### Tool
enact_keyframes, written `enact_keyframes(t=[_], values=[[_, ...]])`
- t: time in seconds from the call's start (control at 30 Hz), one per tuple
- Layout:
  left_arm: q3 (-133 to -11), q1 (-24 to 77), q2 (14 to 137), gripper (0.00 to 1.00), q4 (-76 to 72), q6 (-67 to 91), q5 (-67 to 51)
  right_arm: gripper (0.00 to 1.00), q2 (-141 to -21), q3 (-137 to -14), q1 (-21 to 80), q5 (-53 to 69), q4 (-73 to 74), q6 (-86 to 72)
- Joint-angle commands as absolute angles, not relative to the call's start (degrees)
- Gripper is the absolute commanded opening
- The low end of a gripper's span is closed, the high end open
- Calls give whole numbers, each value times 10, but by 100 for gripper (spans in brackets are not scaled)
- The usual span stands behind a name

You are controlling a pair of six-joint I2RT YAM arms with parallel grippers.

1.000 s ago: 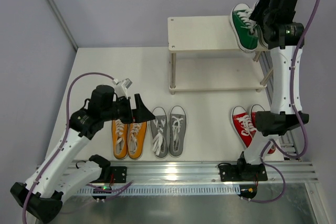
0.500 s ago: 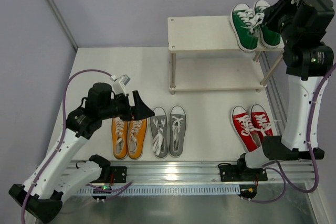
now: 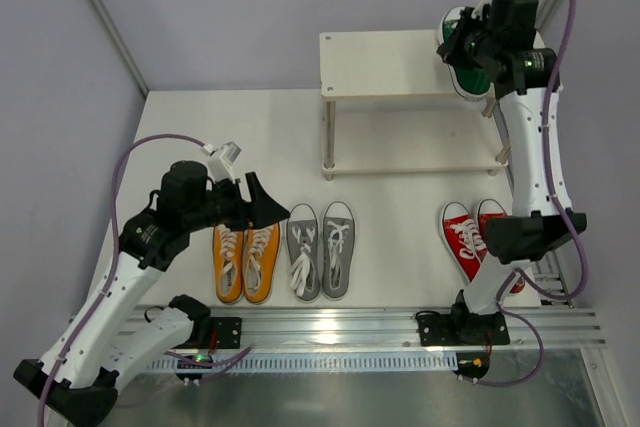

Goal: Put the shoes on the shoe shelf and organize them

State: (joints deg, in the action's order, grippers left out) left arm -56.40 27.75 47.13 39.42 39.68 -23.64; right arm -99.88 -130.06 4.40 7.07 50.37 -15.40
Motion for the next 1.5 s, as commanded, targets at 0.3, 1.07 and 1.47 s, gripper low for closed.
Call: enact_keyframes(t=[0.3,1.07,1.47], values=[[-550,279,445,77,368,418,-222,4,-1074,-1360,165,-213,562,-140],[-538,279,421,77,373,432,-218,4,-1084,-1346,119,-344,577,-174],[-542,279,408,89,379,437,-198,4,-868,-1076,134,-26,314,-114]])
